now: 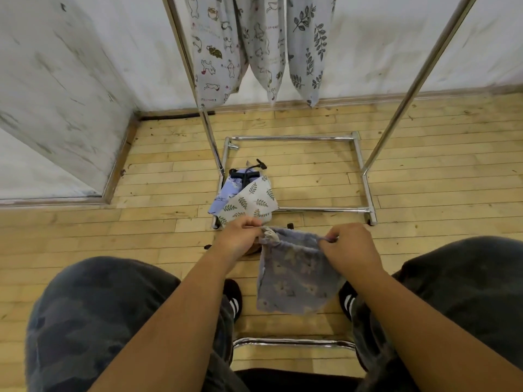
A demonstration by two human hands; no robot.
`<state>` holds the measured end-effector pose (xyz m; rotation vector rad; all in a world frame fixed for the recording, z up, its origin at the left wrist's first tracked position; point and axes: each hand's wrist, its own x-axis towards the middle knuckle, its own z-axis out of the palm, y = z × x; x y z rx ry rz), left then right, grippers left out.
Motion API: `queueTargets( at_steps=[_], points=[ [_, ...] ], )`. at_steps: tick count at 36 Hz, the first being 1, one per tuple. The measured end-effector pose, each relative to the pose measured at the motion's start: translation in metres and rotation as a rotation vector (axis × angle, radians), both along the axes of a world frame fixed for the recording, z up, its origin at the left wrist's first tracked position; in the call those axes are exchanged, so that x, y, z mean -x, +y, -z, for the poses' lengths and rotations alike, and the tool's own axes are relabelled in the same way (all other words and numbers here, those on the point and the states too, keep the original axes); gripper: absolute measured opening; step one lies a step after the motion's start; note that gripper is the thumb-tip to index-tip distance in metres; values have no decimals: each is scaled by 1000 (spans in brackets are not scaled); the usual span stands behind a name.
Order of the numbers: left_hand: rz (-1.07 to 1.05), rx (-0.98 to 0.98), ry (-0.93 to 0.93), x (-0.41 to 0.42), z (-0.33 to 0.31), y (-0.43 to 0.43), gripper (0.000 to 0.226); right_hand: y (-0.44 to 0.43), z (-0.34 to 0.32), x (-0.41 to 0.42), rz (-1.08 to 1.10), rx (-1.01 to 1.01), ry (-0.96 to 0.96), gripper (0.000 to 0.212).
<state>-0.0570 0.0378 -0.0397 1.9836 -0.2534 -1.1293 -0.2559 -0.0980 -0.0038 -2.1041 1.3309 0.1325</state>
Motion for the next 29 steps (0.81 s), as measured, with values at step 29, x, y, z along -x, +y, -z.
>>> queueTargets(
  at_steps=[29],
  points=[
    [851,-561,-311,-64,274,-72,64,-29,154,-36,225,-346,265,24]
  ],
)
